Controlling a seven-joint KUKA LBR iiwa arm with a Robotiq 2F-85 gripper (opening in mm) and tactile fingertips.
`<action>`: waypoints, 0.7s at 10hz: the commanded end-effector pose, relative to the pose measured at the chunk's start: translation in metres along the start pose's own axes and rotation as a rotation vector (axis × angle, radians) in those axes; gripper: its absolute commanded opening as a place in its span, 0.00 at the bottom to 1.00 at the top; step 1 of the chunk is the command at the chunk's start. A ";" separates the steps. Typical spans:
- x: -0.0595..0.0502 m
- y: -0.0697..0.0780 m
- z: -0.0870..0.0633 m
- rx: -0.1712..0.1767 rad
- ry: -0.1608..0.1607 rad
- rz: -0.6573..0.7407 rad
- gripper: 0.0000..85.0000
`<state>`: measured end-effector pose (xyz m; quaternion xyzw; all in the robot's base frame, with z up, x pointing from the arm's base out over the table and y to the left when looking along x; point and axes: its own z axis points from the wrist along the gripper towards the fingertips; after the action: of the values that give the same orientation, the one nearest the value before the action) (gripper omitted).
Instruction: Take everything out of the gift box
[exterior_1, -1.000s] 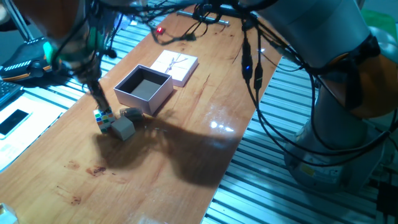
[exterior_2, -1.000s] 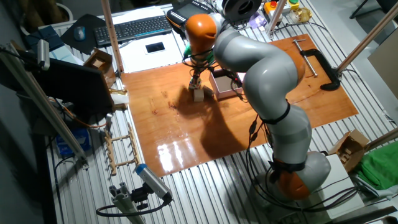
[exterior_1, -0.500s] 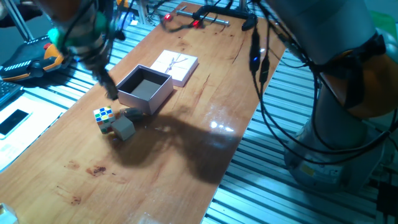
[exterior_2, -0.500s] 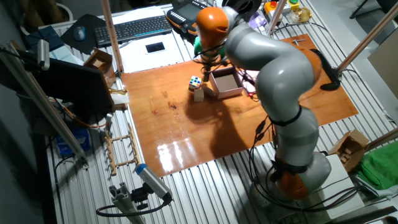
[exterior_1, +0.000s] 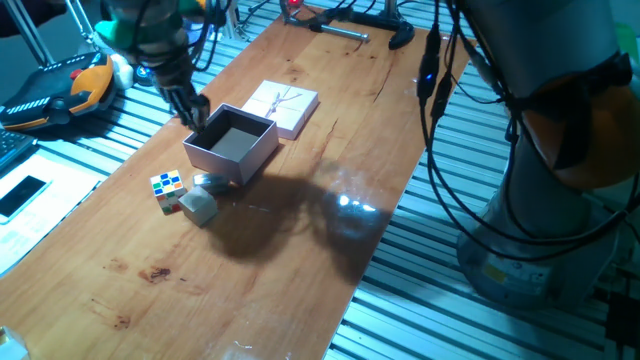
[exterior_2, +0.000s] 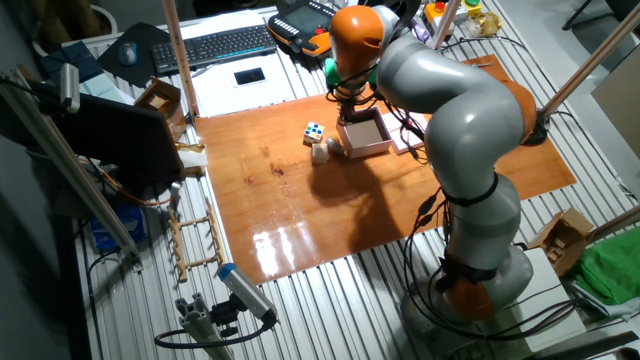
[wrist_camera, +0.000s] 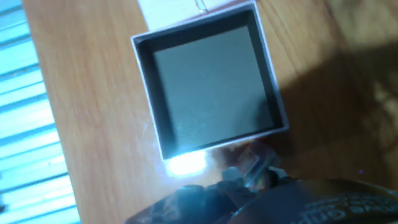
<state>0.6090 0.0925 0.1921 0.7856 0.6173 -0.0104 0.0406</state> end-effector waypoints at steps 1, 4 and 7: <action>-0.007 -0.003 -0.005 -0.005 0.021 -0.174 0.01; -0.025 -0.020 -0.023 -0.004 0.051 -0.380 0.01; -0.032 -0.034 -0.034 0.009 0.033 -0.562 0.01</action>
<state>0.5667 0.0719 0.2269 0.7050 0.7088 -0.0144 0.0192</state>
